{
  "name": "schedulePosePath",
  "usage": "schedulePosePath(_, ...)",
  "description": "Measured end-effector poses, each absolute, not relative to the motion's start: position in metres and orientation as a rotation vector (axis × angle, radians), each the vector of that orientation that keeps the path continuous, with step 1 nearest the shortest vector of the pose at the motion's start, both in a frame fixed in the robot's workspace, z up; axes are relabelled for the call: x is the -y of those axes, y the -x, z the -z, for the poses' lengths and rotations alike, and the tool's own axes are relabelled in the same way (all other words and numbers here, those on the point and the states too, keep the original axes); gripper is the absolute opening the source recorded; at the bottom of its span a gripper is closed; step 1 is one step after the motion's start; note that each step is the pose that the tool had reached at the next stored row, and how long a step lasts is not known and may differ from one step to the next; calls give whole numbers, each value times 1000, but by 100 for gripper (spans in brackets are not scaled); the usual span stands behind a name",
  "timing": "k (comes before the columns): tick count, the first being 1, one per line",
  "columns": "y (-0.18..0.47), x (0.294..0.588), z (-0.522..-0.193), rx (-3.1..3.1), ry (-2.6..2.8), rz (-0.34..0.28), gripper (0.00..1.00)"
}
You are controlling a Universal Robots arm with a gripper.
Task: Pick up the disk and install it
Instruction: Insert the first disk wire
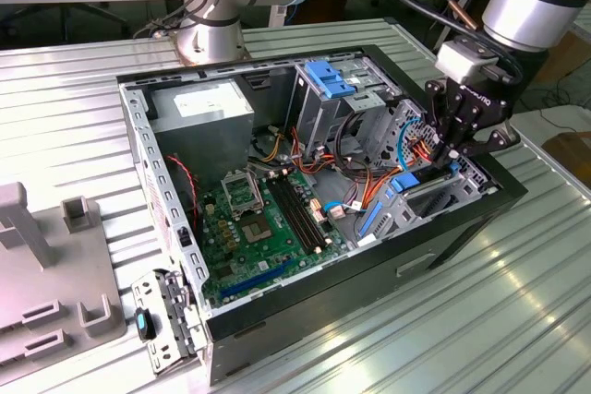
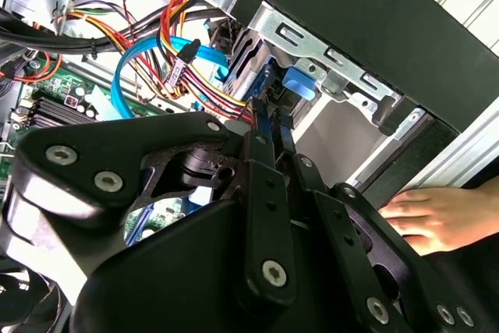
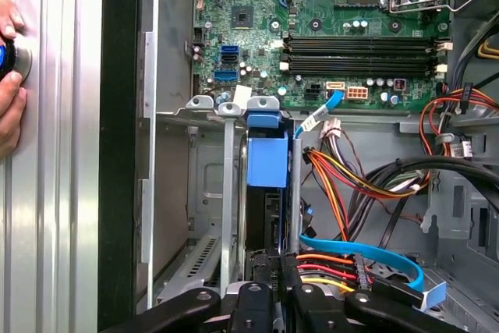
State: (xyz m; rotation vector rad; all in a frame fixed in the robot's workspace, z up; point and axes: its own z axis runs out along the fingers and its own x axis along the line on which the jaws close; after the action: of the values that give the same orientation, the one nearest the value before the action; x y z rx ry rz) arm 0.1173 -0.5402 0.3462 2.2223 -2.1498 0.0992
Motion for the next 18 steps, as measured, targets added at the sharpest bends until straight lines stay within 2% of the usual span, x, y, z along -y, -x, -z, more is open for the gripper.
schedulePosePath(18, -118, 540, -344, 2183, -2189, -97, 16)
